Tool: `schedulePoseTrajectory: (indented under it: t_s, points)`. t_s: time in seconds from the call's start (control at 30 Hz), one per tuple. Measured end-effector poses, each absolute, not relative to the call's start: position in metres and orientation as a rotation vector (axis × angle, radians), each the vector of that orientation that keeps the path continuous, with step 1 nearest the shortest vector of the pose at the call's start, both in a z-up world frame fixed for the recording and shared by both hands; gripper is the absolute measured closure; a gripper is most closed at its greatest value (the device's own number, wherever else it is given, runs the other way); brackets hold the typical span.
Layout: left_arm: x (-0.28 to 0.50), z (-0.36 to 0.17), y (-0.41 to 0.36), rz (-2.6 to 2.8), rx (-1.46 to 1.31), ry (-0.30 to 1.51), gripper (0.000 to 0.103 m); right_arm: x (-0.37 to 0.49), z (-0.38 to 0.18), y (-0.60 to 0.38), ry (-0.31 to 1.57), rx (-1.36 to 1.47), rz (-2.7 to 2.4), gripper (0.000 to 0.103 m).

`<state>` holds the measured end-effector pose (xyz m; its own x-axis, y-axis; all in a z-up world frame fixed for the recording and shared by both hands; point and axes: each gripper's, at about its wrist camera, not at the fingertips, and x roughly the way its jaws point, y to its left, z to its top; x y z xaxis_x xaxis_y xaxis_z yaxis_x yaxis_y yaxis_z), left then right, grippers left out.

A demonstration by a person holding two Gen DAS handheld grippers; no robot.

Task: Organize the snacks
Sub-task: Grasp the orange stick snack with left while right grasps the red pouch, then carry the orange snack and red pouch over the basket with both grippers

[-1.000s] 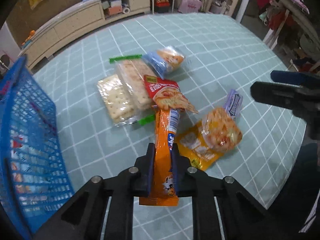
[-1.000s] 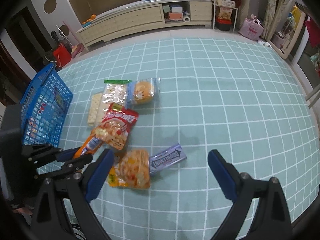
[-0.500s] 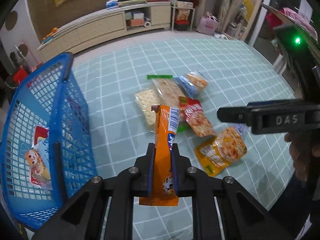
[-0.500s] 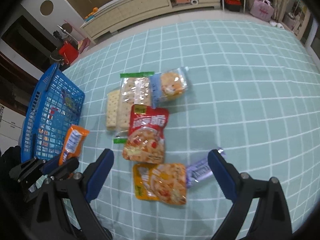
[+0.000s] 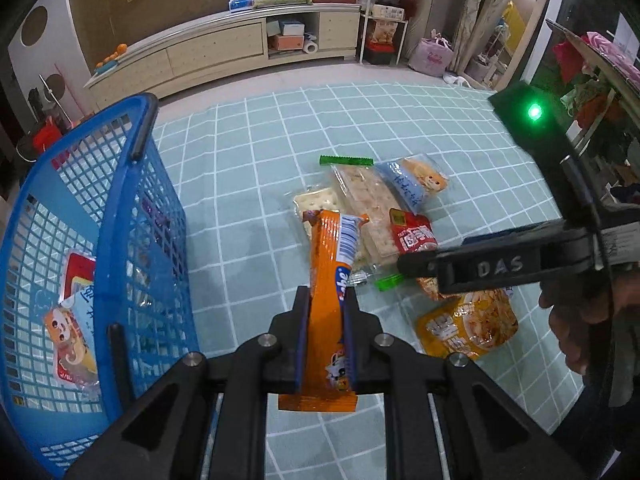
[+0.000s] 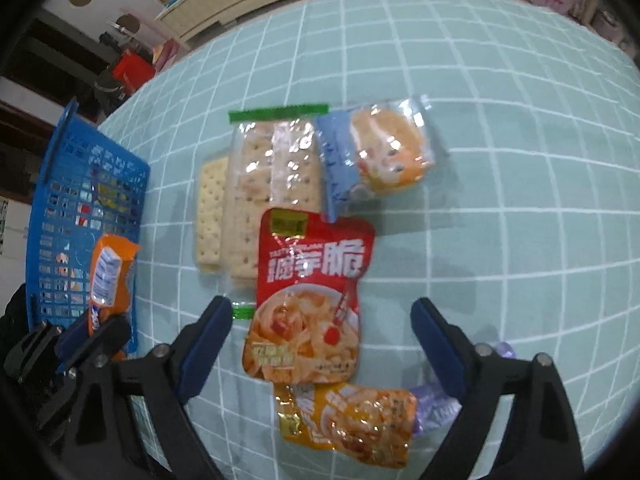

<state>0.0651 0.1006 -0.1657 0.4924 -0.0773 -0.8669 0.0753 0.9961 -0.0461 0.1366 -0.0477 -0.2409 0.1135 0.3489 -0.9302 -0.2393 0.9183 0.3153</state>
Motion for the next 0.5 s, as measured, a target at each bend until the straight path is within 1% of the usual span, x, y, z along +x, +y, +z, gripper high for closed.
schedulePoseTrajectory:
  t_s: [0.03,0.07,0.1,0.13,0.2,0.23,0.27,0.33,0.5]
  points:
    - [0.065,-0.165,0.101,-0.092,-0.001,1.050,0.089,0.137,-0.241,-0.047,1.386,0.090,0.436,0.021]
    - [0.066,-0.165,0.101,-0.095,0.000,1.049,0.089,0.137,-0.241,-0.044,1.382,0.075,0.443,0.024]
    - [0.066,-0.164,0.101,-0.097,0.001,1.048,0.089,0.138,-0.241,-0.042,1.379,0.055,0.436,0.033]
    - [0.066,-0.164,0.101,-0.098,0.005,1.047,0.089,0.137,-0.241,-0.039,1.376,0.025,0.433,0.046]
    - [0.068,-0.165,0.101,-0.100,0.009,1.043,0.089,0.135,-0.242,-0.034,1.378,-0.001,0.446,0.049]
    - [0.067,-0.164,0.101,-0.101,0.007,1.041,0.089,0.133,-0.242,-0.033,1.377,-0.014,0.455,0.054]
    - [0.067,-0.164,0.100,-0.103,0.005,1.041,0.089,0.131,-0.242,-0.032,1.375,-0.031,0.461,0.056]
    - [0.066,-0.164,0.099,-0.106,0.007,1.038,0.089,0.128,-0.243,-0.032,1.372,-0.041,0.464,0.074]
    - [0.060,-0.156,0.095,-0.119,0.017,1.020,0.089,0.111,-0.229,-0.036,1.334,-0.031,0.478,0.076]
